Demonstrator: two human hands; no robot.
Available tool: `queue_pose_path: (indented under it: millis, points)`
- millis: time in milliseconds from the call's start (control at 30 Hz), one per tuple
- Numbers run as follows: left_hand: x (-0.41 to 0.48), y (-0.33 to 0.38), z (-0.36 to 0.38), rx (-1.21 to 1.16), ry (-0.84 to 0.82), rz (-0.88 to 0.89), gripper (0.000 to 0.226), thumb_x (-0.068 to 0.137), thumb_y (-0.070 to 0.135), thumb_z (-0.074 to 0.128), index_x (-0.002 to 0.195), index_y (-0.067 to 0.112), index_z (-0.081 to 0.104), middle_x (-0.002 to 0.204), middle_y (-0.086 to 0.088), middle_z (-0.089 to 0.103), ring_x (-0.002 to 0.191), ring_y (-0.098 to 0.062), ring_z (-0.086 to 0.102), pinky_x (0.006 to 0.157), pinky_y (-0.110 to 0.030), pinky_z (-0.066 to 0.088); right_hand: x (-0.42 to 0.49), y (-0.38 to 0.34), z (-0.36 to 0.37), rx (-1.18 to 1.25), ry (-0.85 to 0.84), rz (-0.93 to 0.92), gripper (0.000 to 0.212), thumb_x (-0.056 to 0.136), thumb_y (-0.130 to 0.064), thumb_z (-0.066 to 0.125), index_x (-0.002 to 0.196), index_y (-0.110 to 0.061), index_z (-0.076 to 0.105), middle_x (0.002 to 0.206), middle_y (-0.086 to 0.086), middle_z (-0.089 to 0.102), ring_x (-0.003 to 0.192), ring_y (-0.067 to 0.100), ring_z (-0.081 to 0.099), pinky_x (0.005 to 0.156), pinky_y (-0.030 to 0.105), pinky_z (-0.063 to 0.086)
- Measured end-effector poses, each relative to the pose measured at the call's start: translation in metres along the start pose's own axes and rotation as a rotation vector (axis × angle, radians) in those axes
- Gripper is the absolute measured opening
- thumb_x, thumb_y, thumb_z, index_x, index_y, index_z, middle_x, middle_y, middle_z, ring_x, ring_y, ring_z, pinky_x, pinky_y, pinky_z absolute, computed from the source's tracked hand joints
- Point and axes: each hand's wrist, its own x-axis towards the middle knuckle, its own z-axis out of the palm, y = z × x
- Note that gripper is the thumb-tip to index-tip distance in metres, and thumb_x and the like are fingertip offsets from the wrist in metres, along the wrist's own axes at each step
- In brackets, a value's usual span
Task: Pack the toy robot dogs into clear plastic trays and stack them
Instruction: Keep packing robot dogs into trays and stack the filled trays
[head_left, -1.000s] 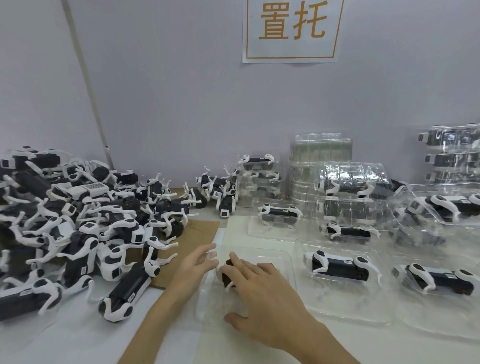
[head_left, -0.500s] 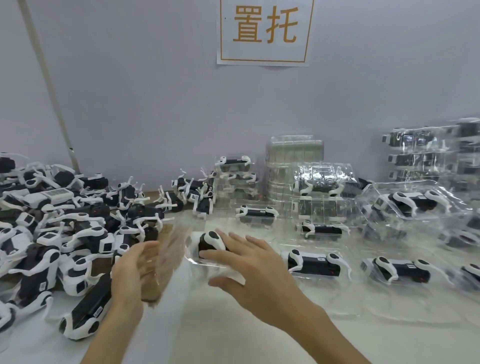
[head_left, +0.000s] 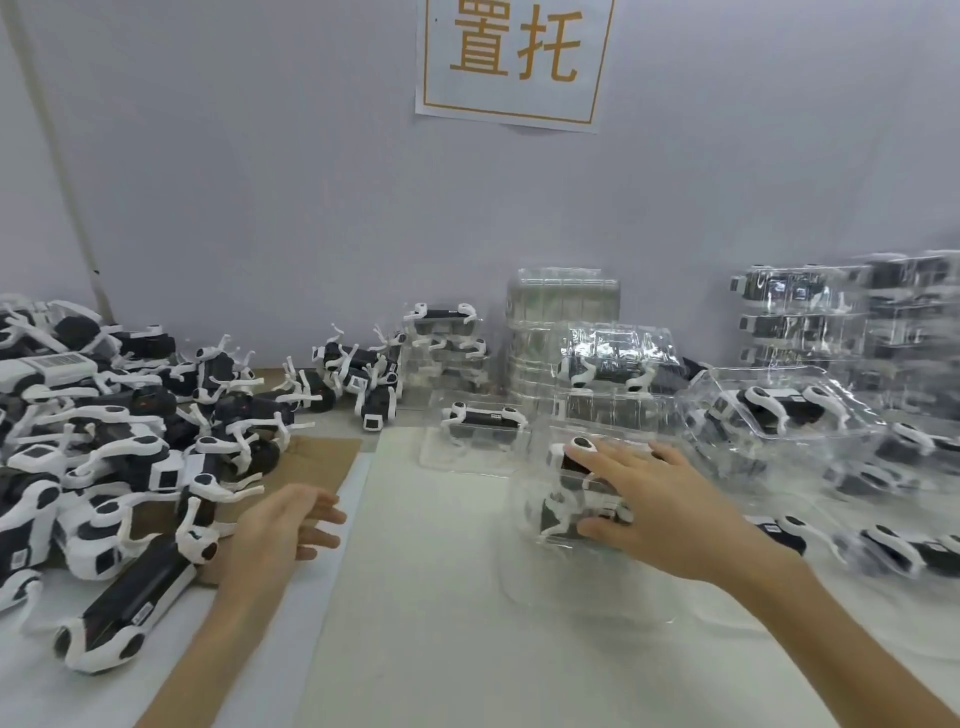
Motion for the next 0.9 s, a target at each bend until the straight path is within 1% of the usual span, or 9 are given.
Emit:
queue_pose_path:
  millis: [67,100,233,367,433,500,633,800,900]
  points:
    - [-0.003,-0.002,0.003,0.178,-0.03,0.085,0.03,0.102,0.011,0.048,0.081,0.014,0.069,0.077,0.0,0.074,0.061,-0.017,0.067,0.062,-0.032,0.045,0.002,0.005,0.0,0.005,-0.027,-0.003,0.089,0.087,-0.077,0.042,0.155,-0.046,-0.007,0.164,-0.016,0.011,0.153,0.009,0.005,0.122,0.039,-0.011]
    - [-0.006,-0.004,0.005,0.269,-0.043,0.121,0.029,0.1,0.011,0.051,0.078,0.018,0.069,0.074,0.005,0.073,0.06,-0.014,0.066,0.062,-0.033,0.048,0.003,0.005,-0.001,0.027,-0.034,-0.006,0.091,0.084,-0.082,0.036,0.155,-0.046,-0.007,0.164,-0.016,0.013,0.153,0.008,0.005,0.122,0.041,-0.013]
    - [-0.016,-0.009,0.017,0.471,-0.114,0.178,0.027,0.094,0.011,0.061,0.072,0.026,0.068,0.067,0.014,0.069,0.061,-0.014,0.065,0.067,-0.036,0.054,0.01,0.003,-0.021,0.127,0.014,-0.004,0.088,0.077,-0.084,0.018,0.154,-0.041,0.019,0.159,-0.016,0.03,0.146,0.007,0.028,0.125,0.046,-0.002]
    - [-0.025,-0.011,0.028,0.548,-0.193,0.209,0.027,0.093,0.018,0.061,0.072,0.034,0.065,0.069,0.018,0.068,0.062,-0.004,0.063,0.068,-0.034,0.053,0.034,0.005,-0.047,0.2,0.213,0.003,0.061,0.093,-0.06,0.047,0.148,-0.032,0.041,0.148,-0.008,0.05,0.124,0.012,0.055,0.115,0.044,0.035]
    - [-0.029,-0.01,0.031,0.568,-0.205,0.23,0.023,0.092,0.02,0.061,0.078,0.038,0.064,0.069,0.021,0.068,0.064,-0.004,0.063,0.068,-0.032,0.053,0.054,0.009,-0.058,0.285,0.322,-0.007,0.05,0.094,-0.044,0.059,0.141,-0.028,0.05,0.137,-0.006,0.059,0.114,0.014,0.061,0.104,0.035,0.044]
    - [-0.031,-0.01,0.033,0.575,-0.226,0.238,0.023,0.092,0.021,0.06,0.08,0.04,0.063,0.07,0.021,0.068,0.066,-0.005,0.064,0.066,-0.031,0.052,0.079,0.013,-0.067,0.318,0.409,-0.016,0.043,0.095,-0.034,0.064,0.135,-0.024,0.055,0.127,-0.005,0.064,0.115,0.015,0.06,0.101,0.033,0.044]
    - [-0.035,-0.011,0.037,0.624,-0.304,0.23,0.02,0.093,0.024,0.058,0.08,0.04,0.062,0.074,0.02,0.067,0.067,-0.007,0.061,0.065,-0.026,0.049,0.141,0.028,-0.078,0.308,0.503,0.013,0.042,0.093,-0.026,0.068,0.133,-0.018,0.056,0.12,0.001,0.066,0.114,0.022,0.06,0.102,0.042,0.046]
    - [-0.028,-0.006,0.039,0.718,-0.439,0.322,0.029,0.094,0.021,0.06,0.074,0.042,0.058,0.079,0.012,0.062,0.067,-0.001,0.053,0.069,-0.013,0.042,0.22,0.05,-0.082,0.094,0.38,0.105,0.054,0.092,-0.03,0.067,0.141,-0.018,0.049,0.138,0.005,0.058,0.124,0.029,0.055,0.105,0.044,0.041]
    - [-0.022,-0.002,0.043,0.765,-0.414,0.469,0.026,0.076,0.021,0.074,0.059,0.037,0.062,0.06,0.019,0.053,0.054,0.008,0.047,0.062,0.002,0.035,0.258,0.063,-0.08,-0.117,0.307,0.158,0.057,0.095,-0.035,0.062,0.146,-0.018,0.044,0.147,0.007,0.048,0.132,0.03,0.047,0.11,0.047,0.032]
